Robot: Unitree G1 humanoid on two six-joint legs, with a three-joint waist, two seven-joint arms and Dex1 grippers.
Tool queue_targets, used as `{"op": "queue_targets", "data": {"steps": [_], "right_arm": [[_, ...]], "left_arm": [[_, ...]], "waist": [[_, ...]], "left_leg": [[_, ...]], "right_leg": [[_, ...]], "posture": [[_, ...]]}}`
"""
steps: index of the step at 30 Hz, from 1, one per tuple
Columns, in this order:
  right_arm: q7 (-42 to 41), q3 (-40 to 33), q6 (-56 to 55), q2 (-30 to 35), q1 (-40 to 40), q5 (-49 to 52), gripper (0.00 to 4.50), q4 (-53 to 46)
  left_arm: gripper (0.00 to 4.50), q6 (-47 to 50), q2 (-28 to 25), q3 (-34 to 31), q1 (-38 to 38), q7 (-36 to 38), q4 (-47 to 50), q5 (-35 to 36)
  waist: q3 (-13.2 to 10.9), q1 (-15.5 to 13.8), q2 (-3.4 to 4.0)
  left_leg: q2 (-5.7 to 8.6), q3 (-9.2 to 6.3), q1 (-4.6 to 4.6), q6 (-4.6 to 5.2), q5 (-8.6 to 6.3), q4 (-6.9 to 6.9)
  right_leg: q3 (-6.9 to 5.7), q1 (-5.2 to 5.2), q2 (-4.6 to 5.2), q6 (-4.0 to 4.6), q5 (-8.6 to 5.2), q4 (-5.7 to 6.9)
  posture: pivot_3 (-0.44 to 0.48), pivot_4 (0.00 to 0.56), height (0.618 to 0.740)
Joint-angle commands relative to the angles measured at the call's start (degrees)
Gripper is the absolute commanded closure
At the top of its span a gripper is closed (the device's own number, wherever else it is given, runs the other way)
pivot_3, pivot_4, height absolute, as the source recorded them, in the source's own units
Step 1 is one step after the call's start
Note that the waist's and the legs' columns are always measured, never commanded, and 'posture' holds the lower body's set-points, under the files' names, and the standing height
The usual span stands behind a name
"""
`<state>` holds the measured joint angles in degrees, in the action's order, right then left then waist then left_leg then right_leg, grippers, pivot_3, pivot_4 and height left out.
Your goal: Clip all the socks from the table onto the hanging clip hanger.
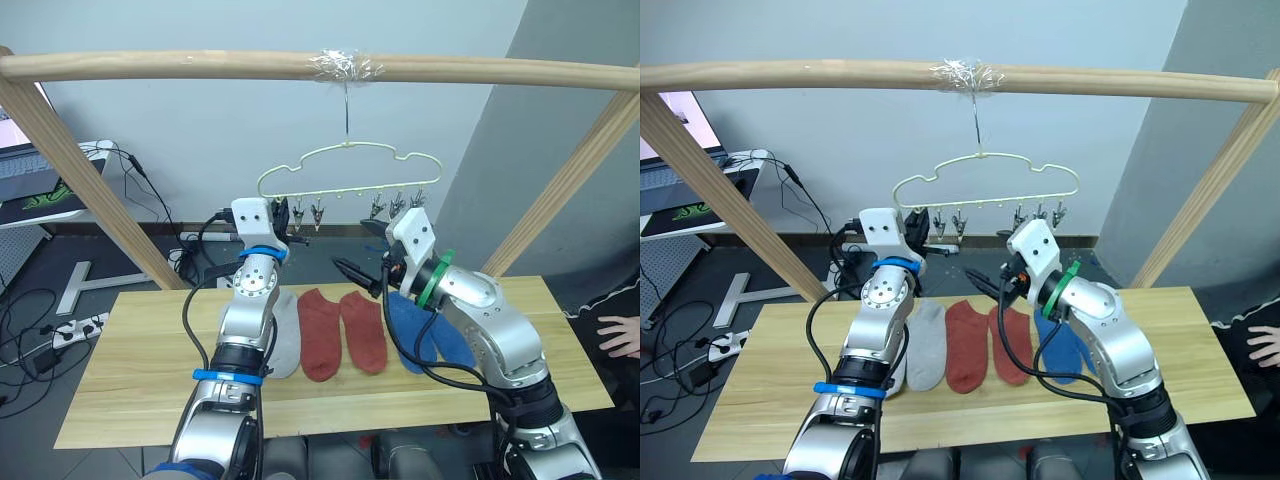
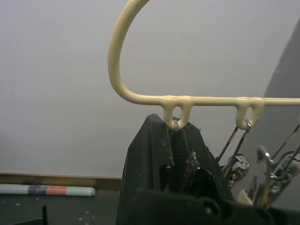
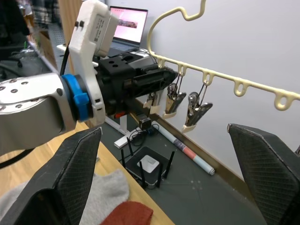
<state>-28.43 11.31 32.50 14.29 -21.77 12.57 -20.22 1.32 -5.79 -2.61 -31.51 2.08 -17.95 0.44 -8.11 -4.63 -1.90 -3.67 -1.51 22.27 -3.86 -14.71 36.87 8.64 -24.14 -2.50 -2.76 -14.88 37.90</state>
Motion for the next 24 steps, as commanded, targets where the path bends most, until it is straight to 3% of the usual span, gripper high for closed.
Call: {"op": "queue_targets", "data": {"steps": [1, 9, 17, 24], "right_arm": [[5.8, -0.9, 1.7, -0.3, 6.1, -3.1, 0.00, 0.7], [15.6, -6.7, 1.7, -1.5, 15.8, -7.3, 0.00, 11.1], [20.9, -18.3, 0.2, -3.7, 12.4, -3.8, 0.00, 25.9], [22.3, -23.5, -1.1, -4.8, 8.8, -1.7, 0.00, 30.8]], "left_arm": [[4.48, 2.7, -2.1, -0.8, 0.3, 3.5, 3.7, 2.1], [4.48, 9.2, -5.4, -1.4, 2.4, 8.6, 7.7, 5.2], [4.48, 10.2, -6.3, -1.8, 3.1, 8.8, 8.3, 5.7], [4.48, 10.8, -6.1, -1.4, 4.1, 8.5, 10.0, 5.5]], "waist": [[0.0, 0.0, -0.01], [-1.0, 0.3, 0.17], [-2.1, 0.4, 0.23], [-2.3, 0.4, 0.39]], "left_leg": [[0.00, -0.01, 0.02, 0.00, 0.00, -0.01], [0.00, 0.02, 0.03, -0.01, 0.00, 0.02], [0.00, 0.04, -0.13, 0.00, 0.00, -0.02], [0.00, 0.03, -0.12, 0.01, 0.00, -0.13]], "right_leg": [[0.00, -0.01, 0.00, -0.01, -0.01, -0.03], [0.02, -0.06, 0.01, -0.20, -0.12, 0.03], [0.07, 0.00, 0.00, -0.23, -0.10, 0.06], [0.08, -0.01, 0.00, -0.23, -0.12, 0.01]], "posture": [[0.247, 0.156, 0.740], [0.274, 0.189, 0.740], [0.287, 0.205, 0.740], [0.294, 0.208, 0.740]]}}
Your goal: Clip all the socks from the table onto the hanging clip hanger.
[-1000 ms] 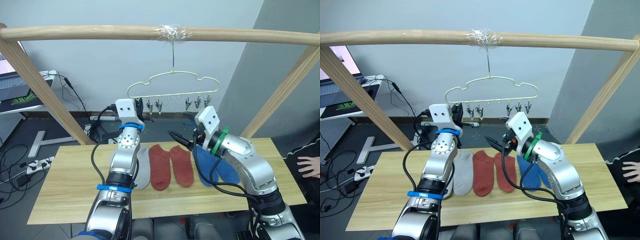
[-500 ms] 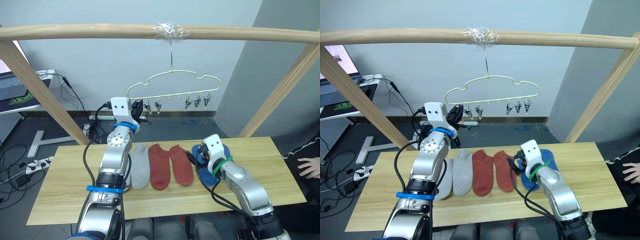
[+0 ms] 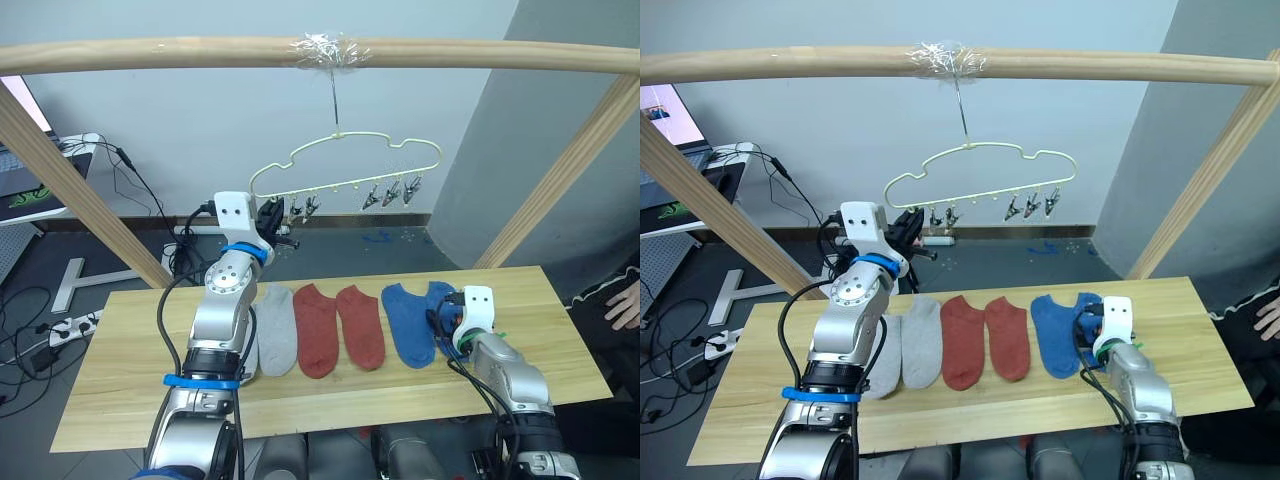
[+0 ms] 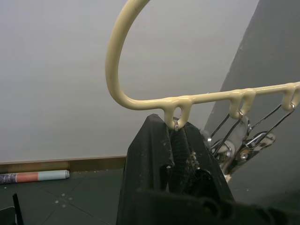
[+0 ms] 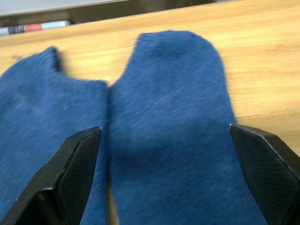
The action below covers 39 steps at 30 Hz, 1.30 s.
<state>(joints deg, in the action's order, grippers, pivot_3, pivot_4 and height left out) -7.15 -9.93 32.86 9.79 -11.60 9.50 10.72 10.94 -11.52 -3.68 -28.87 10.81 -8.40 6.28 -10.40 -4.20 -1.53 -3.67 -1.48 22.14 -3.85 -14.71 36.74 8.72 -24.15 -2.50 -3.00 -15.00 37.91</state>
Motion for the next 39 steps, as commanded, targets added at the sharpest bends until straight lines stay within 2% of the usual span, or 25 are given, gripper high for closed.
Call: {"op": "queue_targets", "data": {"steps": [1, 7, 13, 16, 19, 25, 36, 39], "right_arm": [[0.7, -2.2, -1.4, -0.1, -1.5, 1.4, 0.00, 0.0], [-2.3, 1.3, 1.8, 0.3, -0.8, 0.7, 0.00, 1.3], [-0.3, 2.0, 2.8, 1.6, -0.7, -1.3, 0.00, 6.6], [0.9, 0.0, 1.4, 1.5, -1.4, -0.9, 0.55, 8.1], [-0.4, -1.3, 1.1, 1.1, -1.6, 0.8, 1.56, 6.9], [-5.3, 2.0, 1.5, 2.9, 1.1, 0.8, 1.56, 0.3], [-5.8, 3.1, 3.9, 5.3, 4.7, 0.4, 1.56, -7.6], [-5.0, 2.3, 4.1, 5.5, 5.4, 0.6, 0.73, -8.6]], "left_arm": [[4.48, 1.2, -0.4, -0.3, 1.6, -0.2, 0.6, -0.4], [4.48, 1.1, -0.7, -0.3, 1.4, 0.0, 0.3, -0.5], [4.48, 1.4, -0.7, -0.2, 1.0, 0.1, 0.7, -0.5], [4.50, 1.5, -0.6, -0.2, 1.0, 0.1, 1.0, -0.4], [4.50, 1.5, -0.6, -0.2, 1.4, 0.1, 1.4, -0.3], [4.50, 1.1, -0.7, -0.5, 1.3, 0.1, 1.0, -0.3], [4.50, 0.0, -0.8, -0.6, 0.5, 0.2, -0.2, -0.3], [4.50, -0.2, -0.7, -0.5, 0.7, 0.1, -0.3, -0.3]], "waist": [[-0.1, 0.0, 0.05], [-0.1, 0.1, 0.08], [-0.1, 0.0, 0.05], [-0.1, 0.0, 0.04], [-0.1, 0.0, 0.03], [-0.1, 0.0, 0.04], [-0.1, -0.1, 0.04], [-0.1, -0.1, 0.04]], "left_leg": [[0.00, 0.00, 0.00, 0.00, 0.00, 0.00], [0.00, 0.00, 0.00, 0.00, 0.00, 0.00], [0.00, 0.00, -0.02, 0.00, 0.00, 0.01], [0.00, 0.00, -0.06, 0.00, 0.00, 0.02], [0.00, 0.00, -0.06, -0.01, 0.00, 0.05], [0.00, -0.01, -0.04, -0.01, 0.00, -0.07], [0.00, 0.00, 0.06, -0.01, 0.00, -0.10], [0.00, -0.01, 0.13, -0.01, 0.00, -0.10]], "right_leg": [[0.00, 0.00, 0.00, 0.00, 0.00, 0.00], [0.00, 0.00, 0.00, -0.01, 0.00, 0.00], [0.00, 0.04, 0.00, -0.01, -0.01, -0.04], [0.00, 0.08, 0.00, -0.01, 0.00, -0.04], [0.00, 0.09, 0.00, -0.03, 0.00, -0.04], [-0.01, 0.03, 0.00, -0.02, 0.00, -0.06], [0.01, -0.02, 0.00, -0.02, 0.00, -0.15], [-0.01, -0.06, 0.00, -0.02, 0.00, -0.16]], "posture": [[0.294, 0.208, 0.740], [0.303, 0.203, 0.740], [0.310, 0.199, 0.740], [0.311, 0.194, 0.740], [0.311, 0.190, 0.740], [0.310, 0.179, 0.740], [0.310, 0.173, 0.740], [0.303, 0.163, 0.740]]}}
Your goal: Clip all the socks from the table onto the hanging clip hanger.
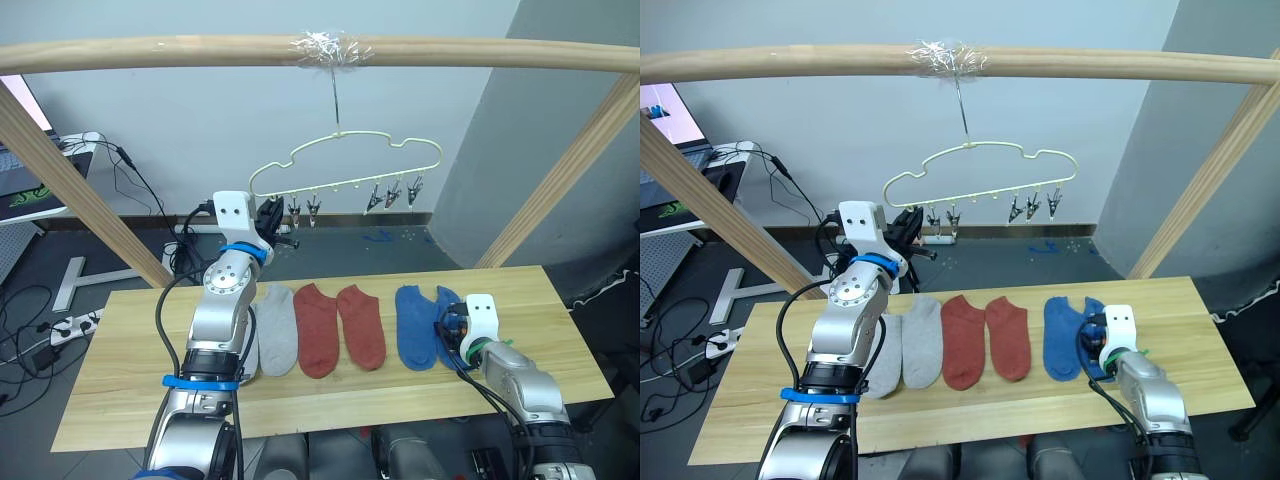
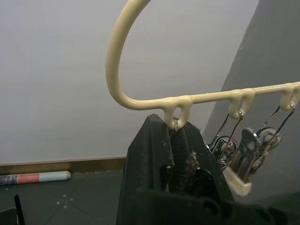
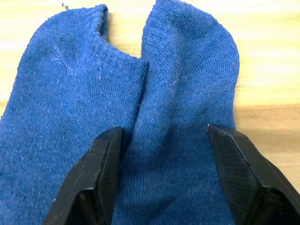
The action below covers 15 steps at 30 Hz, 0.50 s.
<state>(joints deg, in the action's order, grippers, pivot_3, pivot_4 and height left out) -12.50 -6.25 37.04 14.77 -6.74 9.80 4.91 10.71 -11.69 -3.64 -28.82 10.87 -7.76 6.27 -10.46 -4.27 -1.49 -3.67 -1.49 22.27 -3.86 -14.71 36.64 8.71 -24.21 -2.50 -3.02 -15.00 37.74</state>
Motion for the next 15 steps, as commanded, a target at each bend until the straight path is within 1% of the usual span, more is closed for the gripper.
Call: {"op": "queue_targets", "data": {"steps": [1, 2, 4, 9, 13, 15], "right_arm": [[0.8, -1.4, -0.2, 0.6, 0.6, -0.1, 0.34, -2.9], [1.9, -1.9, -0.4, 0.4, 0.5, -0.4, 0.03, -2.7], [3.3, -2.7, -0.9, 0.2, 0.3, -0.8, 0.03, -2.1], [4.7, -3.1, -2.5, 0.4, -1.0, -1.8, 0.03, 3.2], [5.0, -4.8, -2.5, -0.9, -3.0, -0.2, 0.03, 7.0], [4.0, -4.1, -3.0, -0.7, -3.4, -0.7, 0.03, 8.2]], "left_arm": [[4.50, 0.0, -0.5, -0.5, 0.6, 0.1, -0.9, -0.3], [4.50, -0.1, -0.4, -0.5, 0.6, 0.1, -1.0, -0.3], [4.50, -0.2, -0.3, -0.5, 0.5, 0.1, -1.1, -0.2], [4.50, -0.4, -0.1, -0.3, 0.3, 0.0, -1.4, -0.3], [4.50, -0.6, -0.4, -0.4, 0.3, 0.2, -1.7, -0.2], [4.50, -0.5, -0.4, -0.4, 0.4, 0.1, -1.6, -0.3]], "waist": [[0.0, 0.0, 0.00], [0.0, 0.0, 0.00], [0.0, 0.0, 0.00], [0.0, 0.0, 0.00], [0.0, 0.0, 0.00], [0.0, 0.0, 0.00]], "left_leg": [[0.00, 0.00, 0.00, 0.00, 0.00, 0.00], [0.00, 0.00, 0.01, 0.00, 0.00, 0.00], [0.00, 0.00, 0.01, 0.00, 0.00, 0.00], [0.00, 0.01, 0.01, 0.00, 0.00, 0.01], [0.00, 0.01, 0.00, 0.00, 0.00, 0.03], [0.00, 0.00, 0.00, 0.00, 0.00, 0.03]], "right_leg": [[-0.01, 0.00, 0.00, 0.00, 0.00, 0.00], [0.00, 0.00, 0.00, 0.00, 0.00, 0.00], [0.00, 0.00, 0.00, 0.00, 0.00, 0.00], [0.00, 0.00, 0.00, 0.00, 0.00, 0.00], [0.01, 0.01, 0.00, 0.00, 0.01, 0.00], [0.01, 0.01, 0.00, -0.01, 0.01, 0.00]], "posture": [[0.303, 0.163, 0.740], [0.303, 0.163, 0.740], [0.301, 0.161, 0.740], [0.303, 0.163, 0.740], [0.306, 0.167, 0.740], [0.308, 0.169, 0.740]]}}
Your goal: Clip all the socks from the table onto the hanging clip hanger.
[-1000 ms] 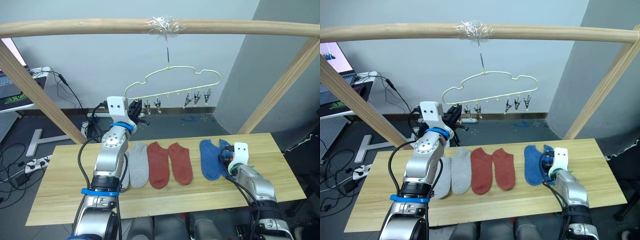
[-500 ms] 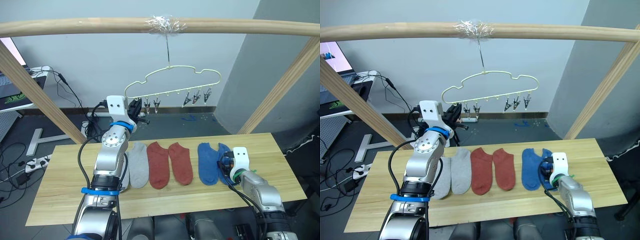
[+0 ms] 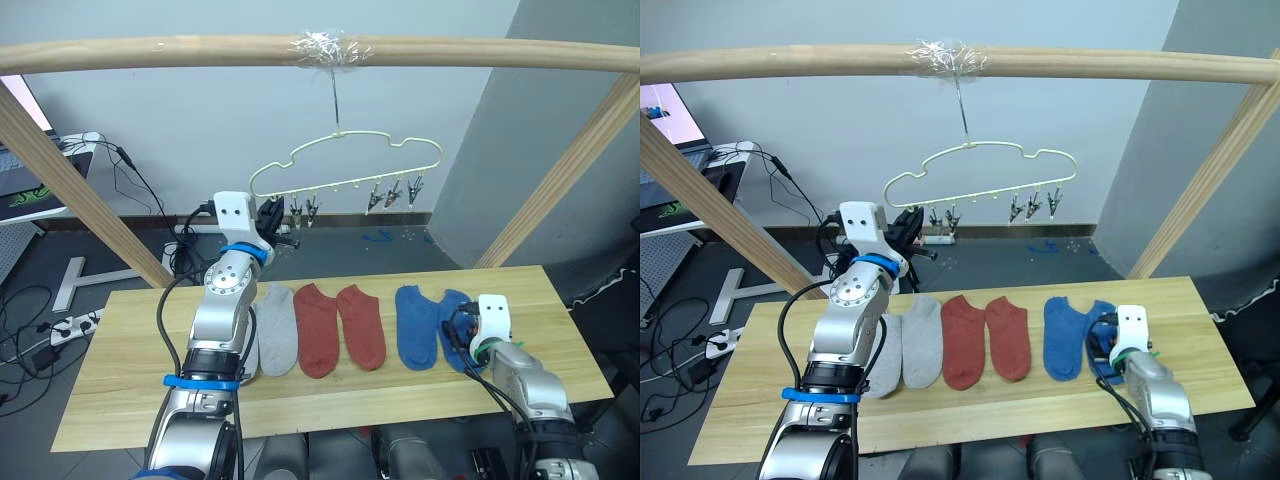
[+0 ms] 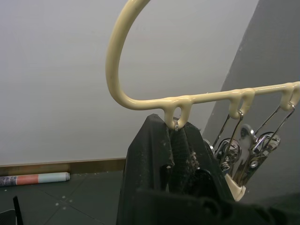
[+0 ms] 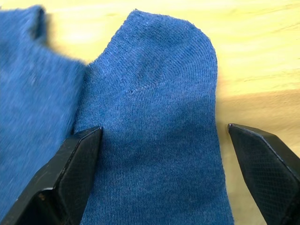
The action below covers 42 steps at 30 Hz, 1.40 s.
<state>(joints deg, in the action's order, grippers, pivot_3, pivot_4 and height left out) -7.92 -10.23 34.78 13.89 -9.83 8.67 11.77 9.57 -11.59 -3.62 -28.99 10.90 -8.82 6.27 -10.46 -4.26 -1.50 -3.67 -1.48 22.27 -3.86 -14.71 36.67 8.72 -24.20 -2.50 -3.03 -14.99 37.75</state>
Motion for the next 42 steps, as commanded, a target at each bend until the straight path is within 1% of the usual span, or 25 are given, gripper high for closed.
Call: {"op": "queue_targets", "data": {"steps": [1, 4, 7, 9, 11, 15, 17, 18, 19, 21, 23, 25, 27, 29, 32, 33, 36, 42], "right_arm": [[-1.4, 0.5, -1.0, 0.4, -0.3, 0.1, 0.03, 2.0], [-3.1, 1.4, -0.6, 1.0, -0.1, -0.3, 0.03, 3.6], [-4.2, 1.7, -0.4, 1.8, 0.5, -0.5, 0.59, 4.6], [-4.8, 1.8, -0.6, 2.2, 1.1, -0.6, 1.19, 4.7], [-5.8, 2.4, -1.2, 2.8, 1.7, -1.1, 1.92, 4.6], [-7.4, 3.9, -2.6, 4.3, 3.0, -2.1, 3.25, 3.7], [-9.2, 5.9, -5.3, 6.8, 4.3, -3.8, 3.97, 2.1], [-9.8, 6.7, -6.5, 7.7, 4.8, -4.5, 4.28, 1.6], [-11.4, 9.6, -10.5, 10.6, 5.8, -7.4, 4.49, 0.0], [-14.3, 14.4, -18.3, 15.9, 7.8, -12.5, 4.49, -3.7], [-17.9, 18.4, -26.0, 21.0, 9.1, -16.2, 4.49, -9.3], [-20.6, 20.5, -30.1, 23.6, 9.5, -17.5, 4.49, -13.2], [-23.5, 22.2, -30.8, 23.6, 9.0, -16.5, 4.49, -17.6], [-26.0, 24.9, -31.6, 22.8, 7.2, -17.0, 4.49, -20.6], [-27.7, 28.1, -30.2, 19.4, 3.2, -17.2, 4.49, -21.9], [-28.3, 29.2, -29.2, 17.2, 1.4, -16.5, 4.49, -21.5], [-29.5, 32.0, -28.0, 10.9, -3.8, -15.2, 4.49, -17.5], [-31.0, 33.6, -30.0, 4.6, -10.7, -14.8, 4.49, -9.9]], "left_arm": [[4.50, 0.7, -0.6, -0.5, 0.6, 0.0, -0.5, -0.3], [4.50, 0.8, -0.6, -0.5, 0.6, -0.1, -0.3, -0.4], [4.50, 0.9, -0.7, -0.7, 0.7, -0.1, -0.2, -0.3], [4.50, 1.0, -0.9, -0.8, 0.9, -0.1, 0.1, -0.2], [4.50, 1.0, -1.2, -0.9, 1.2, 0.0, 0.2, -0.2], [4.50, 1.4, -1.6, -1.0, 1.6, 0.1, 0.5, 0.0], [4.50, 2.2, -2.0, -0.8, 1.6, 0.8, 0.7, 0.2], [4.50, 2.6, -2.2, -0.8, 1.6, 1.1, 0.7, 0.3], [4.50, 3.3, -2.3, -1.1, 1.7, 1.5, 0.7, 0.8], [4.50, 5.0, -2.7, -1.6, 1.6, 3.0, 0.8, 2.3], [4.50, 9.1, -2.9, -3.1, 1.0, 5.4, 1.1, 6.0], [4.50, 12.6, -3.2, -4.2, 0.5, 7.2, 1.7, 9.0], [4.50, 17.9, -3.7, -5.5, -0.1, 8.8, 3.0, 12.9], [4.50, 24.7, -3.8, -8.1, -1.2, 9.2, 4.3, 18.3], [4.50, 32.5, -4.1, -11.4, -2.5, 9.0, 5.9, 24.6], [4.50, 35.1, -4.3, -12.2, -2.7, 9.3, 6.4, 26.7], [4.50, 41.5, -4.4, -14.5, -3.5, 9.7, 7.6, 32.6], [4.50, 48.3, -4.1, -17.1, -4.2, 7.5, 9.1, 39.4]], "waist": [[0.0, 0.0, 0.00], [0.0, 0.0, -0.01], [0.0, 0.0, -0.02], [0.0, 0.0, -0.03], [0.0, 0.0, -0.07], [0.0, -0.1, -0.08], [0.0, -0.2, -0.07], [0.0, -0.2, -0.07], [0.0, -0.3, -0.07], [0.0, -0.3, -0.01], [0.0, 0.0, 0.04], [-0.2, 0.7, 0.03], [-0.2, 1.4, -0.07], [-0.3, 1.5, -0.10], [-0.5, 1.5, -0.22], [-0.5, 1.4, -0.26], [-0.8, 1.3, -0.47], [-1.1, 0.1, -0.57]], "left_leg": [[0.00, 0.00, 0.00, 0.00, 0.00, 0.00], [0.00, 0.01, -0.01, 0.00, 0.00, 0.00], [0.00, -0.01, -0.05, 0.00, 0.00, 0.00], [0.00, -0.01, -0.11, 0.00, 0.00, 0.00], [0.00, 0.00, -0.14, 0.00, 0.00, 0.00], [0.00, 0.00, -0.17, 0.00, 0.00, 0.00], [0.00, 0.00, -0.17, 0.00, 0.00, 0.00], [0.00, 0.01, -0.17, 0.00, 0.00, 0.00], [0.01, 0.01, -0.17, 0.00, 0.00, 0.00], [0.02, 0.03, -0.15, 0.00, 0.00, -0.02], [0.02, 0.07, -0.14, -0.01, 0.00, -0.03], [0.01, 0.08, -0.16, -0.01, 0.00, -0.04], [-0.03, -0.02, -0.25, 0.00, 0.00, -0.05], [-0.05, -0.10, -0.27, 0.00, 0.00, -0.05], [-0.05, -0.12, -0.27, 0.00, 0.00, -0.03], [-0.04, -0.11, -0.26, -0.01, 0.00, -0.01], [-0.04, -0.11, -0.22, -0.02, 0.00, 0.00], [-0.05, -0.12, -0.11, -0.04, -0.01, 0.00]], "right_leg": [[0.00, 0.00, 0.00, 0.00, 0.00, 0.00], [0.00, 0.02, 0.00, 0.00, 0.00, 0.00], [-0.01, 0.04, 0.00, 0.00, 0.00, 0.00], [-0.01, 0.09, 0.00, 0.00, 0.00, 0.01], [0.00, 0.12, 0.00, 0.00, 0.00, 0.01], [0.00, 0.13, 0.00, 0.00, 0.00, 0.01], [0.00, 0.14, 0.00, 0.00, 0.00, 0.01], [0.00, 0.14, 0.00, 0.00, 0.00, 0.01], [0.01, 0.14, 0.01, 0.00, 0.00, 0.00], [0.02, 0.12, 0.02, -0.01, -0.01, -0.03], [0.05, 0.08, 0.02, -0.04, -0.03, -0.03], [0.08, 0.04, 0.00, -0.04, -0.03, 0.01], [0.06, 0.08, -0.08, -0.05, -0.03, 0.06], [0.05, 0.08, -0.13, -0.05, -0.03, 0.13], [0.03, 0.07, -0.13, -0.04, -0.03, 0.16], [0.04, 0.07, -0.13, -0.04, -0.03, 0.16], [0.03, 0.07, -0.10, -0.04, -0.03, 0.12], [-0.04, 0.02, -0.05, -0.01, -0.03, 0.08]], "posture": [[0.312, 0.171, 0.740], [0.318, 0.175, 0.740], [0.322, 0.179, 0.740], [0.322, 0.179, 0.740], [0.322, 0.179, 0.740], [0.326, 0.182, 0.740], [0.329, 0.186, 0.740], [0.329, 0.186, 0.740], [0.328, 0.188, 0.740], [0.325, 0.191, 0.740], [0.322, 0.194, 0.740], [0.319, 0.194, 0.740], [0.316, 0.196, 0.740], [0.314, 0.195, 0.740], [0.316, 0.198, 0.740], [0.315, 0.198, 0.740], [0.317, 0.199, 0.740], [0.334, 0.201, 0.740]]}}
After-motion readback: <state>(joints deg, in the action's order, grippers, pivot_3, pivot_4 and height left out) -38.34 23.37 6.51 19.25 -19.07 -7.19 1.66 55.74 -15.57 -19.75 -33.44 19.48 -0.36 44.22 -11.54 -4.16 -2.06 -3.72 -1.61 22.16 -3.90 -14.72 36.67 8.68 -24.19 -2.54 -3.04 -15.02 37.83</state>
